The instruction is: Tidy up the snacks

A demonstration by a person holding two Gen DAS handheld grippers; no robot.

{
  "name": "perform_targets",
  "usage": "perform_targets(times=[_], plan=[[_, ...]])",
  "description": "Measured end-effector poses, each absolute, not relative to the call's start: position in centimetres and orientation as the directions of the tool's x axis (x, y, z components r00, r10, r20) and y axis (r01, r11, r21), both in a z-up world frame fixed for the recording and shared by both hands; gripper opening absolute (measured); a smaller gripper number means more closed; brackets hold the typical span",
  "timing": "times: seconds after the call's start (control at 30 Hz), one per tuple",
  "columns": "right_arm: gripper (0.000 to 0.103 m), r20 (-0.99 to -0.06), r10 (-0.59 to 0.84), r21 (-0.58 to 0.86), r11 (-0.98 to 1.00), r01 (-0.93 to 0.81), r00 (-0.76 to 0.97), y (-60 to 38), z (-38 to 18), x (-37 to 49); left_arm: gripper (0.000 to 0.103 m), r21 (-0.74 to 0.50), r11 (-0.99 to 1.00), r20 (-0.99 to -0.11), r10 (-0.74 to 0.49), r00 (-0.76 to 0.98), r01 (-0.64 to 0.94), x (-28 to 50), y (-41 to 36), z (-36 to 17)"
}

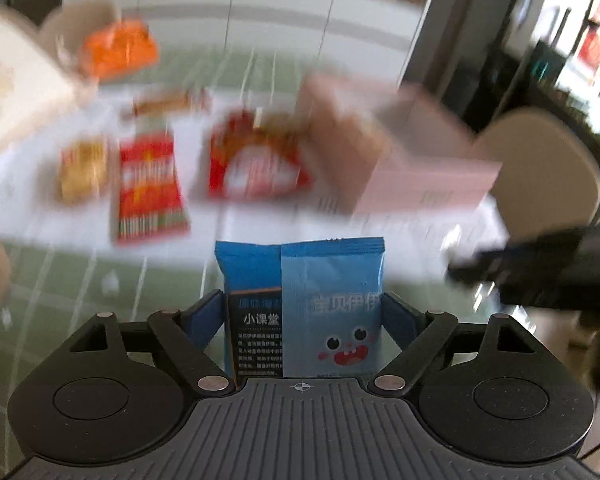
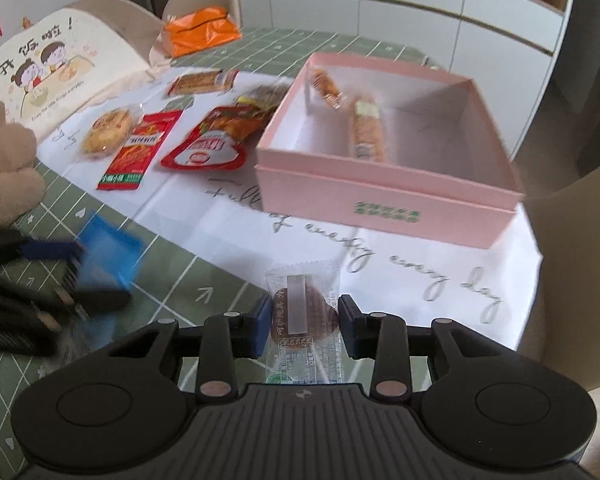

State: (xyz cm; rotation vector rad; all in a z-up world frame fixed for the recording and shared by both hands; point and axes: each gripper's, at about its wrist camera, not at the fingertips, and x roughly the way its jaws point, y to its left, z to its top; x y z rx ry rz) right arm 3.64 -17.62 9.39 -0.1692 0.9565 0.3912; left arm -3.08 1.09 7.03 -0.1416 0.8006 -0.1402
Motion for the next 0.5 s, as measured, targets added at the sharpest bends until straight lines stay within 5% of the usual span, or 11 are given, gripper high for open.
perform_targets(times=[0.2,0.23,0.27,0.5], plan=[[0.035,-0.806,0.251,0.039,0.926,-0.375,0.536,-18.5,10.5,3.3,0.080,-0.127,0.986,-0.541,-0.160,0.826,0.108,-4.9,-0.1,10.0],[0.035,-0.805,0.251,0.040,0.926,-0.374,0.537,-18.5,10.6,3.2,0.065,-0.118,0.988,-0.536,-0.150,0.831,0.102,-5.2,-0.3,9.6],[0.035,-0.805,0.250,0.038,0.927,-0.374,0.538,-18.5,10.6,3.1,0.007,-0.112,0.989,-0.546,-0.140,0.826,0.094,-5.3,-0.5,9.2],[0.035,-0.817,0.241,0.022,0.921,-0.390,0.524,-18.4,10.1,2.4,0.010,-0.157,0.985,-0.644,-0.153,0.749,0.066,-5.2,-0.1,5.8]])
